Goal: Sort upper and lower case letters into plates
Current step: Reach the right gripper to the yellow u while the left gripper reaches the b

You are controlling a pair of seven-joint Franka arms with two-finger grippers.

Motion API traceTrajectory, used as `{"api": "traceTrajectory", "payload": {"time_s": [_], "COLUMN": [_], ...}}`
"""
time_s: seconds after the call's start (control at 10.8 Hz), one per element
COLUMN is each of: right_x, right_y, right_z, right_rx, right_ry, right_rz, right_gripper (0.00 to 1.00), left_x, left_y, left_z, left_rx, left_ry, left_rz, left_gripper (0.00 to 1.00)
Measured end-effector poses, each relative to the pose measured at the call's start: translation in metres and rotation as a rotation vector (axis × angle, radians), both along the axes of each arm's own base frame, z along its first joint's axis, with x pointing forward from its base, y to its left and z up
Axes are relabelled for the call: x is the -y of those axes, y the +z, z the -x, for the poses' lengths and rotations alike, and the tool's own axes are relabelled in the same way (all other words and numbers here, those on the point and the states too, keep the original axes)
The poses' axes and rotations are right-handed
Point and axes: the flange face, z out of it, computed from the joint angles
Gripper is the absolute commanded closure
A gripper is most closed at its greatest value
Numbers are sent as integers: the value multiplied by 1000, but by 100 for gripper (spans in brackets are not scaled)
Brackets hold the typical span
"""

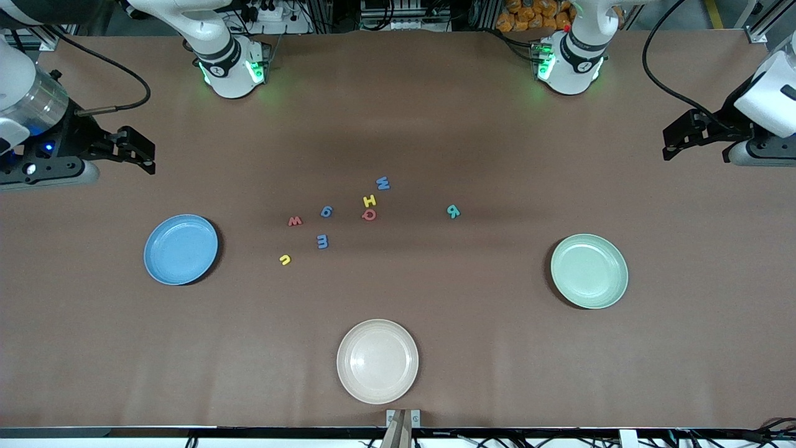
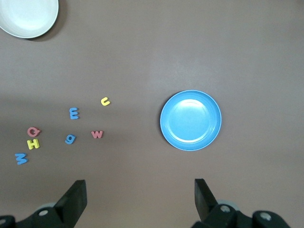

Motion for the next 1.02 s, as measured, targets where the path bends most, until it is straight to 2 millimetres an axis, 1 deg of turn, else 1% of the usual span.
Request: {"api": "traceTrajectory", "payload": {"time_s": [0.37, 0.46, 0.65, 0.74, 0.83, 0.93, 1.02], "right_x": [0, 0, 0, -1, -1, -2, -5], "right_y": [1, 0, -2, -9, -19, -33, -51], "right_z": [0, 1, 0, -3, -7, -12, -19], "right_rx": [-1, -3, -9, -21, -39, -63, -93], "right_ry": [0, 1, 1, 1, 1, 2, 4], "right_rz": [0, 0, 1, 2, 2, 2, 2], "right_gripper": [0, 0, 0, 0, 0, 0, 0], "left_x": [1, 2, 8, 21, 40, 62, 84], "left_y": [-4, -8, -24, -40, -63, -89, -120], "left_z": [0, -1, -9, -16, -21, -24, -24], "left_rx": [-16, -23, -47, -56, -57, -50, -57], "left_ry": [-2, -4, -15, -45, -82, -118, -133], "left_rz": [-1, -2, 13, 19, 24, 31, 36], "left_gripper": [0, 0, 0, 0, 0, 0, 0]}}
